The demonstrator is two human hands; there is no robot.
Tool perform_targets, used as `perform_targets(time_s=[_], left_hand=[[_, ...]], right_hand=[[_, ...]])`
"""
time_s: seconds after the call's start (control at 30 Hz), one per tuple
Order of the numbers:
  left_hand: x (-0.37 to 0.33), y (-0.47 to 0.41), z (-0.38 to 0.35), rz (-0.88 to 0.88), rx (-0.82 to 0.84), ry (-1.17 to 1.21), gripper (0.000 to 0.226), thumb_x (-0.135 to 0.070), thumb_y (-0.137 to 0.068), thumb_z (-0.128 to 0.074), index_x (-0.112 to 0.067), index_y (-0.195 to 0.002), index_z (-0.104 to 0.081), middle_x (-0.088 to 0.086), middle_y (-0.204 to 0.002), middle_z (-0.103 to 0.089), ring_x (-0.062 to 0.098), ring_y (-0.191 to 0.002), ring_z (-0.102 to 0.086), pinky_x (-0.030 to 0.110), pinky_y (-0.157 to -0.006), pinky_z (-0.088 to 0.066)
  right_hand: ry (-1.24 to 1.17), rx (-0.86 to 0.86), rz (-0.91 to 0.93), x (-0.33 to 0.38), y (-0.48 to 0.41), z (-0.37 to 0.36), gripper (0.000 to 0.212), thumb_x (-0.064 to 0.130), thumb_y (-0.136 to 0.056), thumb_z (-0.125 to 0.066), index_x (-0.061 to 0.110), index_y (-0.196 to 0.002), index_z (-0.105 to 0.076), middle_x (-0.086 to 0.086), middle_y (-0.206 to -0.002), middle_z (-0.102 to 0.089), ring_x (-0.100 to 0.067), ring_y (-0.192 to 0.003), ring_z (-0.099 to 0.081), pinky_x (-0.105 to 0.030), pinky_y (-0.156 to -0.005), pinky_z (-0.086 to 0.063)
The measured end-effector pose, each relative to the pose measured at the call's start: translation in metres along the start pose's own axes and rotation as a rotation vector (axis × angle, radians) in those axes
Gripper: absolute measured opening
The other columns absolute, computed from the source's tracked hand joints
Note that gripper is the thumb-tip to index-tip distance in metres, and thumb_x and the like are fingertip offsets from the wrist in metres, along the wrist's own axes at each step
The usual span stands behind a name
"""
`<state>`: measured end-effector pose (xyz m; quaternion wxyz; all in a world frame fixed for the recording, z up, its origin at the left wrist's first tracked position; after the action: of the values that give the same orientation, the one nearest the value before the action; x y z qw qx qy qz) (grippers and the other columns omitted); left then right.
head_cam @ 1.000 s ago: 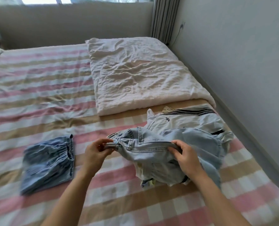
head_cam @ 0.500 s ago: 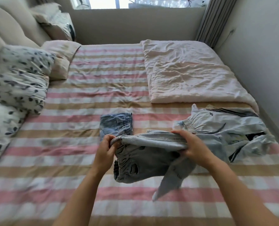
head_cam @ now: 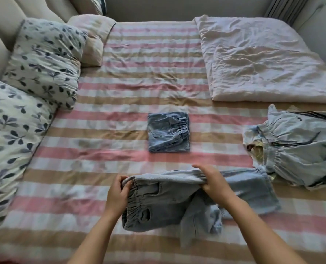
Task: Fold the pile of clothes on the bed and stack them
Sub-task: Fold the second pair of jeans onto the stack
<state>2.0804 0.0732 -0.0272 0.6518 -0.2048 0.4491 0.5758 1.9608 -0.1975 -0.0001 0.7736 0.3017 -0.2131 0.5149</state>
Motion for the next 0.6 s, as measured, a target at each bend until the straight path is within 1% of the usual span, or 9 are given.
perform_targets(time_s=[0.1,0.17,0.23,0.3,0.37,0.43,0.5,0.53,0.6], left_hand=[[0.047,-0.029,-0.015,0.074,-0.045,-0.038,0.001,-0.008,-0.090,-0.056,-0.008,-0.090,-0.055,0.003,-0.082,-0.058,0.022,-0.080,-0.055,0.023,-0.062,-0.040],[0.073,-0.052,-0.030,0.102,-0.087,-0.053,0.002,-0.007,-0.089,-0.056,-0.008,-0.089,-0.056,0.007,-0.085,-0.060,0.025,-0.082,-0.056,0.028,-0.063,-0.039],[0.090,-0.075,-0.045,0.111,-0.134,-0.050,0.002,-0.008,-0.090,-0.056,-0.009,-0.092,-0.056,0.007,-0.087,-0.060,0.026,-0.085,-0.056,0.028,-0.064,-0.037],[0.100,-0.096,-0.063,0.085,-0.178,-0.058,0.008,-0.010,-0.091,-0.055,-0.009,-0.099,-0.054,0.008,-0.093,-0.060,0.024,-0.086,-0.055,0.028,-0.067,-0.036],[0.107,-0.114,-0.085,0.054,-0.192,-0.066,0.023,-0.011,-0.092,-0.054,-0.005,-0.114,-0.050,0.013,-0.108,-0.059,0.024,-0.094,-0.054,0.029,-0.076,-0.039],[0.115,-0.126,-0.104,0.052,-0.179,-0.128,0.040,-0.011,-0.091,-0.054,-0.003,-0.128,-0.041,0.018,-0.124,-0.053,0.030,-0.110,-0.052,0.035,-0.091,-0.041],[0.123,-0.134,-0.115,0.090,-0.179,-0.266,0.052,-0.015,-0.091,-0.054,-0.002,-0.137,-0.033,0.022,-0.134,-0.046,0.036,-0.120,-0.045,0.042,-0.098,-0.037],[0.125,-0.135,-0.116,0.112,-0.192,-0.350,0.058,-0.019,-0.091,-0.054,-0.003,-0.140,-0.029,0.024,-0.137,-0.043,0.038,-0.123,-0.041,0.045,-0.100,-0.034],[0.120,-0.132,-0.115,0.124,-0.231,-0.517,0.068,-0.025,-0.090,-0.055,-0.005,-0.145,-0.022,0.024,-0.142,-0.034,0.038,-0.129,-0.032,0.049,-0.104,-0.024]], right_hand=[[-0.011,0.005,-0.066,-0.031,-0.027,-0.047,0.059,-0.015,-0.069,-0.050,0.008,-0.123,-0.056,-0.011,-0.124,-0.056,-0.026,-0.119,-0.049,-0.029,-0.101,-0.035],[-0.001,-0.027,-0.092,-0.055,-0.047,-0.074,0.051,-0.012,-0.070,-0.053,0.009,-0.115,-0.062,-0.010,-0.117,-0.060,-0.028,-0.113,-0.052,-0.036,-0.097,-0.039],[0.004,-0.097,-0.131,-0.078,-0.065,-0.089,0.040,-0.004,-0.076,-0.057,0.013,-0.111,-0.065,-0.006,-0.113,-0.063,-0.027,-0.110,-0.054,-0.040,-0.093,-0.041],[0.049,-0.180,-0.167,-0.103,-0.084,-0.101,0.030,0.008,-0.083,-0.058,0.018,-0.109,-0.066,-0.003,-0.112,-0.064,-0.026,-0.109,-0.053,-0.041,-0.091,-0.041],[0.125,-0.216,-0.200,-0.125,-0.100,-0.112,0.024,0.016,-0.087,-0.057,0.021,-0.109,-0.066,-0.002,-0.112,-0.064,-0.026,-0.108,-0.052,-0.039,-0.088,-0.039],[0.173,-0.185,-0.220,-0.139,-0.112,-0.122,0.026,0.021,-0.089,-0.054,0.023,-0.113,-0.063,-0.002,-0.114,-0.062,-0.026,-0.110,-0.049,-0.038,-0.087,-0.036],[0.204,-0.143,-0.206,-0.147,-0.118,-0.127,0.033,0.023,-0.089,-0.054,0.023,-0.122,-0.057,-0.002,-0.120,-0.058,-0.025,-0.115,-0.046,-0.038,-0.091,-0.034],[0.214,-0.149,-0.183,-0.147,-0.116,-0.124,0.038,0.024,-0.088,-0.056,0.022,-0.126,-0.054,-0.003,-0.123,-0.056,-0.025,-0.117,-0.045,-0.039,-0.093,-0.033],[0.203,-0.253,-0.113,-0.140,-0.098,-0.107,0.046,0.024,-0.083,-0.064,0.016,-0.128,-0.053,-0.006,-0.124,-0.056,-0.029,-0.117,-0.046,-0.043,-0.097,-0.034]])
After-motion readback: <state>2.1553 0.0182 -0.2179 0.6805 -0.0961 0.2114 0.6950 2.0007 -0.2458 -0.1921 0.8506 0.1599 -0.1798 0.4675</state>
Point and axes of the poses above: each hand's wrist, its own y-axis away from the middle knuckle, its own z-axis out of the back of the hand, x = y × z, the point moved 9 cm from there along -y, towards the middle knuckle
